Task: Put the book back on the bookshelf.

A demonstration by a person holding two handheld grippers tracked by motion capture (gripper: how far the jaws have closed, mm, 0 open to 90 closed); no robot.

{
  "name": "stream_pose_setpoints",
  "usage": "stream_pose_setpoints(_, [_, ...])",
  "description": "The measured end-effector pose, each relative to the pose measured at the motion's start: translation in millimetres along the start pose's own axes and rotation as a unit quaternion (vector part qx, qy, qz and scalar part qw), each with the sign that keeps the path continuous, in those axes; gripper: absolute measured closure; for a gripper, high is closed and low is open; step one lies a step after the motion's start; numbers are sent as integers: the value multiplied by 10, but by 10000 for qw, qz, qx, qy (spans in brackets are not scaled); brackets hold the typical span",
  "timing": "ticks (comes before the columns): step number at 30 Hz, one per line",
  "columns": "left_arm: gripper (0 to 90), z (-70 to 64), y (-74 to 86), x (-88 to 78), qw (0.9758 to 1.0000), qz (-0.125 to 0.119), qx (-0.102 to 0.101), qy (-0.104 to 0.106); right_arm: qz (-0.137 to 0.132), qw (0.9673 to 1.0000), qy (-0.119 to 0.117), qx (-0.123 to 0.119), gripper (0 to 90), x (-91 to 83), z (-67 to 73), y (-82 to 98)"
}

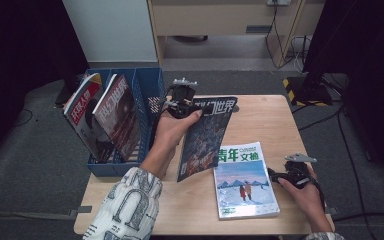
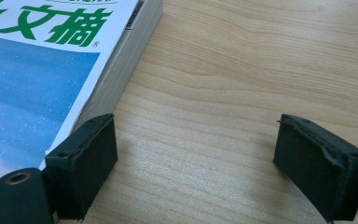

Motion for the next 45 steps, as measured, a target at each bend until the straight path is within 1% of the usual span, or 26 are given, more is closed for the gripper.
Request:
stream_pose_setpoints(3, [822, 62, -20, -9, 10000, -37, -72, 6, -5, 10000, 10, -4, 130, 2, -1, -1])
stream_pose_setpoints(5, [823, 94, -49, -14, 10000, -52, -76, 9, -9, 10000, 13, 2, 128, 4, 0, -2])
stream_pose_setpoints(6, [822, 103, -64, -18, 9999, -73, -96, 7, -10, 10000, 18, 4, 128, 5, 0, -3])
stream_pose_setpoints(10, [822, 86, -120, -40, 9999, -122, -63, 24, -8, 10000, 15, 6, 126, 5, 1, -3])
stream_pose_setpoints(11, [822, 94, -160, -51, 9999, -132, -65, 76, 25, 10000, 10, -21, 114, 7, -6, -2])
stream_pose_setpoints(15, [822, 133, -177, -48, 9998, -119, -130, 119, 28, 10000, 11, -13, 112, 9, -5, -3])
stream_pose_setpoints(20, [822, 180, -158, -48, 9998, -116, -133, 29, 29, 10000, 51, 20, 109, 9, -2, -2])
stream_pose_setpoints(25, [822, 235, -162, -73, 9995, -164, -243, -106, 12, 10000, 74, 38, 108, 10, 1, -1])
stream_pose_setpoints(31, [822, 262, -171, -89, 9992, -195, -282, -201, 11, 9999, 85, 60, 108, 10, 4, 0])
stream_pose_setpoints(34, [822, 266, -183, -106, 9992, -191, -272, -228, 13, 9999, 86, 59, 108, 9, 4, 0])
stream_pose_setpoints(36, [822, 271, -201, -124, 9990, -238, -306, -240, 18, 9999, 84, 61, 108, 8, 4, 0])
stream_pose_setpoints(40, [822, 283, -212, -159, 9989, -264, -292, -245, 18, 9999, 84, 60, 108, 8, 4, 0])
stream_pose_setpoints(45, [822, 325, -223, -211, 9987, -293, -315, -277, 21, 10000, 75, 62, 106, 9, 4, 0])
Point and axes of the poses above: each handheld gripper's, and its own axes: x roughly forward along the jaws, y roughly out of its underside, z roughly to its left, the point moved 5 cm from there along x, roughly forward along the jaws, and after that the axes turned 12 degrees about -y, right-handed, at the moved point
